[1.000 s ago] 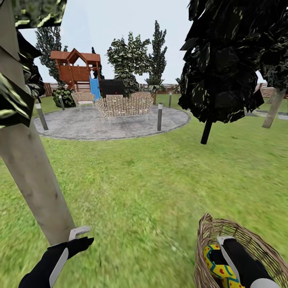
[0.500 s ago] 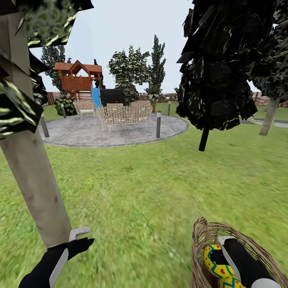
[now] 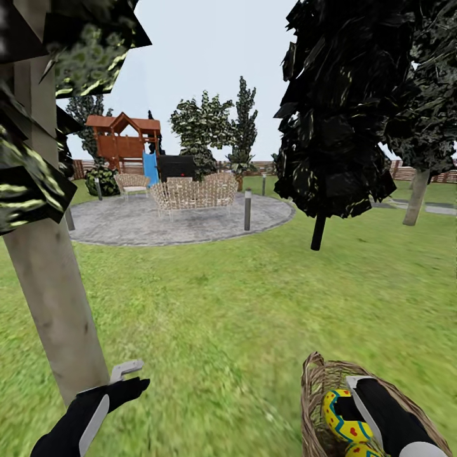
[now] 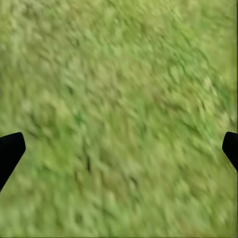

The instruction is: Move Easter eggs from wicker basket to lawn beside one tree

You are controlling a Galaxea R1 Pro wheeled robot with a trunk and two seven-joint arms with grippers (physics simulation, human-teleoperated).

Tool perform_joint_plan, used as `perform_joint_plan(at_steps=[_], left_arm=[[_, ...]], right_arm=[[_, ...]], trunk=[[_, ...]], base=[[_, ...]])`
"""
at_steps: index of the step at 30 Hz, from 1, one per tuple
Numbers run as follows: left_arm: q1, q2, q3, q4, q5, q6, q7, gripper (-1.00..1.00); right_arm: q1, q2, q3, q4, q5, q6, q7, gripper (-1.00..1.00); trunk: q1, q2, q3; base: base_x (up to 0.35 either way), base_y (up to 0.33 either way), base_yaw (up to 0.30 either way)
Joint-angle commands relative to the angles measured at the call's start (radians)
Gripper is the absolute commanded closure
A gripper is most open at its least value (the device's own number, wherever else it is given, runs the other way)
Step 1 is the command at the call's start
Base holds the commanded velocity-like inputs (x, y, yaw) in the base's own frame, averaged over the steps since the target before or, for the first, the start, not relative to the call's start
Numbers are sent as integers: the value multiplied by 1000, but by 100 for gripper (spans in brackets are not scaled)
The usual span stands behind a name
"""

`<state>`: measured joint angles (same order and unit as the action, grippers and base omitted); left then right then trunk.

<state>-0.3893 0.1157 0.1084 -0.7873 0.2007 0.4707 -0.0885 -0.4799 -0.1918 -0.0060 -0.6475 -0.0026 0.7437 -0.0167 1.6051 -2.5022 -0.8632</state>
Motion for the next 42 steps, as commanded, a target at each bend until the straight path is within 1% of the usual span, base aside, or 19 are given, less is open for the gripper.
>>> perform_joint_plan(at_steps=[1, 2, 5, 11, 15, 22, 35, 42], left_arm=[[-1, 0, 3, -1, 3, 6, -4, -100], [-1, -1, 3, -1, 3, 6, -4, -100], [-1, -13, 4, -1, 3, 6, -4, -100], [0, -19, 3, 0, 2, 6, -4, -100], [0, -19, 3, 0, 1, 6, -4, -100], [-1, -28, 2, 3, -1, 6, -4, -100], [0, -34, 2, 5, -1, 6, -4, -100], [0, -35, 2, 14, -1, 6, -4, -100]], right_arm=[[0, 1, 0, -1, -1, 5, -3, 100], [0, 2, 0, -1, -1, 5, -3, 100], [0, 6, 0, -1, 1, 4, -3, 100], [0, 9, 0, -1, 4, 3, -5, 100], [0, 9, 1, -1, 8, 3, -5, 100], [0, 11, 3, -1, 11, 3, -5, 100], [0, 11, 9, -1, 13, 3, -5, 100], [0, 11, 9, -1, 12, 3, -5, 100]], trunk=[[-1, 0, 3], [-1, 0, 7], [-2, 1, 18], [-5, 2, 42], [-20, 30, 54], [-47, 79, 76], [-97, 170, 117], [-124, 219, 139]], base=[[0, 0, -10], [0, 0, -4], [0, 0, -1], [0, 0, 0], [-29, 0, 0], [-308, 0, 0], [-12, 0, 0], [-258, 0, 0]])
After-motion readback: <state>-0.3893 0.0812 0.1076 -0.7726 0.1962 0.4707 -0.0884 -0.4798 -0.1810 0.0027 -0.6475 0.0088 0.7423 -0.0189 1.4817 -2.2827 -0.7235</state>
